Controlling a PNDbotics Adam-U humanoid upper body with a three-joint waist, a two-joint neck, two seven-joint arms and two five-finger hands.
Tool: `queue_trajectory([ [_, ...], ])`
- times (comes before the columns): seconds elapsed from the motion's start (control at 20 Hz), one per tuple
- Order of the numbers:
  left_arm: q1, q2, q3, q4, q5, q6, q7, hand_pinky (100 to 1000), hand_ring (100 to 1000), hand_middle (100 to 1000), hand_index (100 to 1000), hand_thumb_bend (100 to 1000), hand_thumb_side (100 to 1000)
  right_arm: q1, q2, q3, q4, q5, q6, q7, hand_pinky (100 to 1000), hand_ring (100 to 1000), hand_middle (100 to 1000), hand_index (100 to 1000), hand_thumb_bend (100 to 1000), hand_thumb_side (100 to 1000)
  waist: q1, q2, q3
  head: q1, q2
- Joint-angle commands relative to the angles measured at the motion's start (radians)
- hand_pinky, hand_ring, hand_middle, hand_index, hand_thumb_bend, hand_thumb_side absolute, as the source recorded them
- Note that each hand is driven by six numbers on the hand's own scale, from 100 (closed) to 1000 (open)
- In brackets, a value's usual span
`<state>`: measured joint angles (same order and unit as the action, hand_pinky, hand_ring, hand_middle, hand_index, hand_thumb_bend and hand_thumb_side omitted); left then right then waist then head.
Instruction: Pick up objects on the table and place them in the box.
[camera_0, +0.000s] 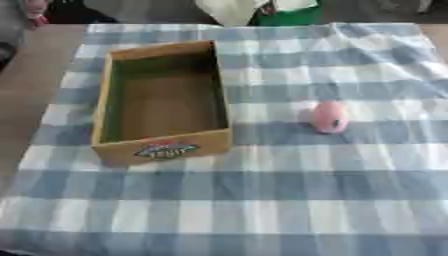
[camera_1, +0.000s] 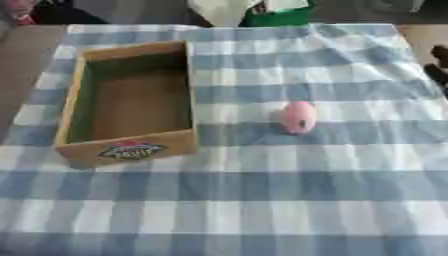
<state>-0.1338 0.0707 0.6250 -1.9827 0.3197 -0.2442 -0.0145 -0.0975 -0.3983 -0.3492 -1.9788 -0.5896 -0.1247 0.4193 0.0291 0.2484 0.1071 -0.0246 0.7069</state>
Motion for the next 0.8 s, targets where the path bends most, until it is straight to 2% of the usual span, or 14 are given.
queue_trajectory([
  [0.05, -0.002, 0.025, -0.001, -0.017, -0.002, 0.001, 0.003, 509, 397, 579, 822, 167, 575, -0.015, -0.059, 0.006, -0.021, 0.015, -0.017, -0.02, 974, 974, 699, 890, 100, 1000, 0.002, -0.016, 0.004, 0.003, 0.002],
  [0.4, 0.005, 0.022, -0.002, -0.017, -0.002, 0.001, -0.003, 510, 395, 579, 823, 170, 573, -0.055, -0.14, 0.033, -0.014, 0.026, -0.061, -0.058, 974, 983, 723, 902, 100, 1000, 0.002, -0.016, 0.005, -0.006, -0.026],
  [0.5, 0.006, 0.023, -0.001, -0.017, -0.002, 0.001, -0.003, 510, 395, 579, 823, 171, 573, -0.078, -0.183, 0.041, -0.01, 0.052, -0.088, -0.074, 966, 992, 745, 915, 160, 1000, 0.001, -0.018, 0.003, -0.013, -0.026],
  [0.75, 0.011, 0.027, 0.0, -0.017, -0.005, 0.004, -0.002, 510, 395, 579, 823, 170, 572, -0.135, -0.336, 0.082, 0.032, 0.172, -0.172, -0.075, 949, 1000, 796, 946, 424, 1000, -0.005, -0.027, -0.003, -0.043, -0.006],
  [0.8, 0.012, 0.028, 0.0, -0.017, -0.006, 0.004, -0.002, 510, 395, 579, 823, 170, 572, -0.144, -0.367, 0.092, 0.049, 0.202, -0.192, -0.071, 947, 1000, 801, 948, 452, 1000, -0.007, -0.03, -0.005, -0.048, -0.004],
])
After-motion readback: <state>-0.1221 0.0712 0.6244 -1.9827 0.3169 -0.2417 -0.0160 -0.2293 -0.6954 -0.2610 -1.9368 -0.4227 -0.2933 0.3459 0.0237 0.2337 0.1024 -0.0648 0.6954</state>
